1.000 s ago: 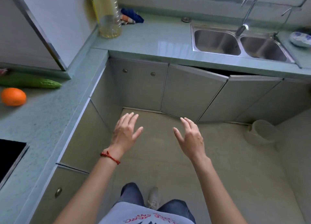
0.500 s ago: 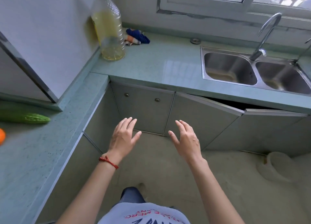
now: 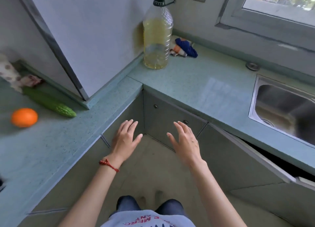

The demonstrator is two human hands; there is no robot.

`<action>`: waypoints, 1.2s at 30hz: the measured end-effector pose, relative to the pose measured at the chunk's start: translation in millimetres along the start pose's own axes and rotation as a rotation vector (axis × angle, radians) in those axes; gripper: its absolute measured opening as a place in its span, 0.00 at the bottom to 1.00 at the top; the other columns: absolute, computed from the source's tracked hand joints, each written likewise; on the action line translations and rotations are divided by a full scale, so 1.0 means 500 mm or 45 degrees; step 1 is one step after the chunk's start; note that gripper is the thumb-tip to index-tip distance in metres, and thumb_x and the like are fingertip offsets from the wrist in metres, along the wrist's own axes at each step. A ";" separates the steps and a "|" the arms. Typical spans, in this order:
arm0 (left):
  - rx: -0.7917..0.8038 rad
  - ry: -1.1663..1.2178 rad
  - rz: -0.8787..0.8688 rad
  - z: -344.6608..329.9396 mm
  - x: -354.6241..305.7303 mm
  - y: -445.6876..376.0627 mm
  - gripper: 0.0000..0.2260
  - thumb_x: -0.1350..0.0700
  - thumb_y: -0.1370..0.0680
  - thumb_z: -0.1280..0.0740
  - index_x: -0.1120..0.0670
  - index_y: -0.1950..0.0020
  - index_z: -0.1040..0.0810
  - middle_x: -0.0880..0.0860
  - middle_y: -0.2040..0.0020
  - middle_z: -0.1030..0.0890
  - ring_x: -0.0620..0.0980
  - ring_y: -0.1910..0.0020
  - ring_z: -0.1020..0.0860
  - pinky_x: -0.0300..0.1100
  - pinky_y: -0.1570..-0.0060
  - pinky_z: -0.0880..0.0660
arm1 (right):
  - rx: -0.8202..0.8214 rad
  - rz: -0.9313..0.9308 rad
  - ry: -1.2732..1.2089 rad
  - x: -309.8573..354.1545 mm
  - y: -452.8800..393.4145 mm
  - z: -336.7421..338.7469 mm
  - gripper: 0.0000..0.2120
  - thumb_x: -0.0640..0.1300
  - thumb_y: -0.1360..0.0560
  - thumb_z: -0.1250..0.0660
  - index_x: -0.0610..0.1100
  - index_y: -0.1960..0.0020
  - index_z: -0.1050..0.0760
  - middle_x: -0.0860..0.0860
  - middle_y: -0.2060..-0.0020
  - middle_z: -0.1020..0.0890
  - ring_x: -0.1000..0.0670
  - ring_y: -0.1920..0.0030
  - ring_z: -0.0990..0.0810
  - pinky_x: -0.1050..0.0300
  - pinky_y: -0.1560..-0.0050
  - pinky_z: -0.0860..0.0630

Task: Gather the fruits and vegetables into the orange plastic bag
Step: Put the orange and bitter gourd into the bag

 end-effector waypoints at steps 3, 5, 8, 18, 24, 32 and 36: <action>-0.106 -0.021 0.147 0.026 0.027 0.013 0.24 0.49 0.23 0.39 0.61 0.32 0.33 0.61 0.32 0.31 0.59 0.31 0.35 0.51 0.30 0.40 | 0.116 0.133 -0.017 0.026 -0.052 -0.012 0.25 0.55 0.22 0.44 0.48 0.28 0.41 0.52 0.27 0.39 0.53 0.28 0.43 0.58 0.33 0.40; -0.189 -0.033 0.245 0.045 0.045 0.030 0.24 0.48 0.25 0.40 0.61 0.33 0.32 0.62 0.34 0.29 0.60 0.33 0.33 0.53 0.32 0.36 | 0.171 0.251 -0.011 0.054 -0.082 -0.021 0.25 0.55 0.22 0.43 0.48 0.28 0.41 0.51 0.27 0.39 0.52 0.28 0.43 0.57 0.33 0.40; -0.300 -0.042 0.412 0.072 0.071 0.073 0.22 0.53 0.25 0.34 0.62 0.36 0.30 0.63 0.36 0.26 0.61 0.35 0.30 0.53 0.34 0.35 | 0.257 0.415 -0.015 0.103 -0.107 -0.045 0.25 0.55 0.22 0.43 0.48 0.28 0.40 0.51 0.28 0.38 0.52 0.28 0.41 0.56 0.34 0.38; -0.560 -0.113 0.900 0.150 0.194 0.297 0.22 0.49 0.25 0.38 0.63 0.37 0.28 0.64 0.39 0.25 0.62 0.37 0.28 0.54 0.37 0.32 | 0.496 0.904 -0.066 0.321 -0.069 -0.164 0.25 0.51 0.23 0.39 0.43 0.30 0.37 0.47 0.30 0.34 0.47 0.30 0.37 0.54 0.36 0.35; -0.640 -0.117 1.028 0.186 0.265 0.361 0.21 0.54 0.25 0.33 0.63 0.36 0.30 0.63 0.37 0.26 0.62 0.36 0.30 0.54 0.36 0.32 | 0.546 1.047 -0.093 0.434 -0.045 -0.220 0.24 0.52 0.23 0.39 0.44 0.30 0.36 0.47 0.30 0.33 0.47 0.31 0.35 0.51 0.40 0.30; -0.620 -0.092 1.038 0.240 0.408 0.350 0.23 0.49 0.25 0.39 0.62 0.34 0.31 0.63 0.35 0.28 0.61 0.34 0.31 0.54 0.36 0.33 | 0.524 1.044 -0.092 0.562 -0.073 -0.294 0.24 0.53 0.23 0.41 0.43 0.30 0.36 0.46 0.31 0.32 0.45 0.31 0.35 0.47 0.42 0.28; -0.612 -0.063 1.004 0.268 0.477 0.325 0.22 0.51 0.23 0.37 0.61 0.33 0.33 0.62 0.33 0.30 0.60 0.32 0.34 0.53 0.33 0.35 | 0.527 1.009 -0.118 0.612 -0.098 -0.329 0.25 0.53 0.23 0.40 0.43 0.31 0.36 0.45 0.31 0.31 0.45 0.32 0.34 0.49 0.37 0.31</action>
Point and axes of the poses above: each hand's wrist, its own y-axis away from the middle knuckle, its own z-axis out of the back of the hand, x = y × z, the point moved 10 cm from there along -y, towards the middle knuckle
